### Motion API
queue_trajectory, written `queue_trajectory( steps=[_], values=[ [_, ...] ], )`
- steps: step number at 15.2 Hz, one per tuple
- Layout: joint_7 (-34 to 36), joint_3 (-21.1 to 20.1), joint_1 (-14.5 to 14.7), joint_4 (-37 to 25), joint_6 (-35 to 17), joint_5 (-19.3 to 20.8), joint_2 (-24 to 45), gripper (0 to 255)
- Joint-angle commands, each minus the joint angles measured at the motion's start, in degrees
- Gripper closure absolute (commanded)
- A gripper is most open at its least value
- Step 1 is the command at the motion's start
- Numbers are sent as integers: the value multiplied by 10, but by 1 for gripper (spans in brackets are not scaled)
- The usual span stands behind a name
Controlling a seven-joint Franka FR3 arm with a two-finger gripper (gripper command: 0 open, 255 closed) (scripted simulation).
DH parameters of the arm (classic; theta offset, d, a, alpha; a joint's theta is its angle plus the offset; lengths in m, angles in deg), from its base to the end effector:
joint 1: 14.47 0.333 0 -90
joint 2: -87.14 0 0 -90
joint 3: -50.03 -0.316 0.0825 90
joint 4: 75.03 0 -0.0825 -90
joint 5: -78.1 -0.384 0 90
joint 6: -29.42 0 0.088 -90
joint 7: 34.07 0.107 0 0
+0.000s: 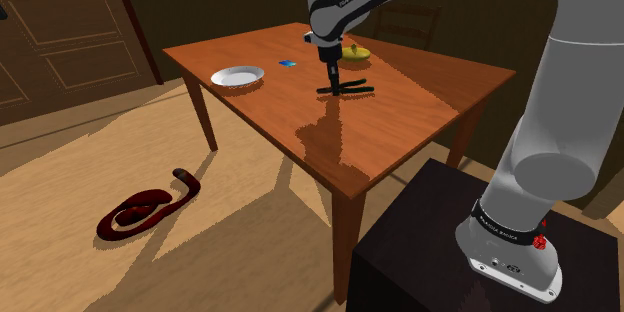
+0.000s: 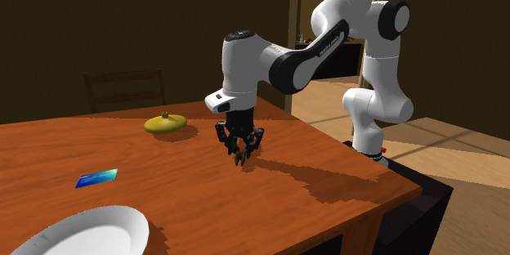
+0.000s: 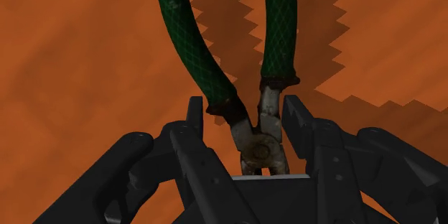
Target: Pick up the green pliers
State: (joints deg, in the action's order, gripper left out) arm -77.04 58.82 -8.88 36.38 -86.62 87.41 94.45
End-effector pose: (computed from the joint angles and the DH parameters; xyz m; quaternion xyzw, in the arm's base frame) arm 0.5803 -0.0395 0.4145 0.9235 0.3741 -0.0531 0.0663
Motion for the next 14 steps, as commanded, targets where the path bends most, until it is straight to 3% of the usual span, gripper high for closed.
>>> queue_trajectory(
  steps=[1, 14],
  values=[
    [-2, 0, 0, -7, 11, 0, -4, 255],
    [-14, -1, 2, -79, 105, -2, -27, 255]
  ],
)
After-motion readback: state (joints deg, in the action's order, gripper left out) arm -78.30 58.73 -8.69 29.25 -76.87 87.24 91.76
